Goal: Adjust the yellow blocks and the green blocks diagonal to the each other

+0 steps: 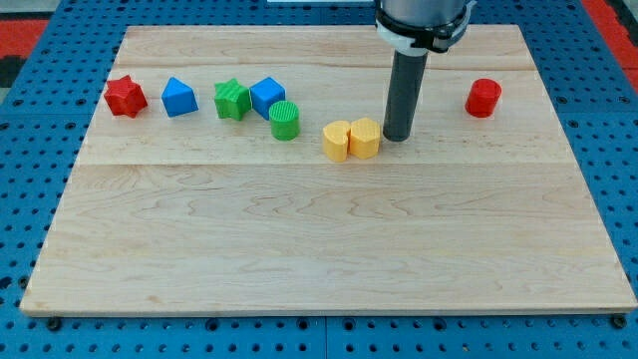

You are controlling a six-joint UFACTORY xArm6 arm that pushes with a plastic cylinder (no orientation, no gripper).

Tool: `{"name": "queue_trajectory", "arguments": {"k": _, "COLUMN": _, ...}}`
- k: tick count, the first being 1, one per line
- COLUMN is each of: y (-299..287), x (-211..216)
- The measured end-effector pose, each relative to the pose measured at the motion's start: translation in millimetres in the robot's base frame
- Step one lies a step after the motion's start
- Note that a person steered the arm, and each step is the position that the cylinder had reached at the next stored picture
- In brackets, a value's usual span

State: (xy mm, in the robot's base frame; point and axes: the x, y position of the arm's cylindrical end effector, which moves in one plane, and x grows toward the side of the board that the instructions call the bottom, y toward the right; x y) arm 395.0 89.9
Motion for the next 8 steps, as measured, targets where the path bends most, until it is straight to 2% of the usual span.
{"name": "queue_trajectory", "arguments": {"k": 1, "y": -18.0, "x": -0.5}}
{"name": "queue_trajectory", "arguments": {"k": 3, "y": -92.6, "x": 14.1}}
{"name": "queue_trajectory", "arguments": {"k": 4, "y": -100.4, "x": 10.1}}
{"name": "queue_trajectory", "arguments": {"k": 6, "y": -186.9, "x": 7.3}}
{"name": "queue_trajectory", "arguments": {"k": 7, "y": -208.1, "x": 12.8}}
{"name": "queue_trajectory", "arguments": {"k": 8, "y": -198.2, "x": 28.5}}
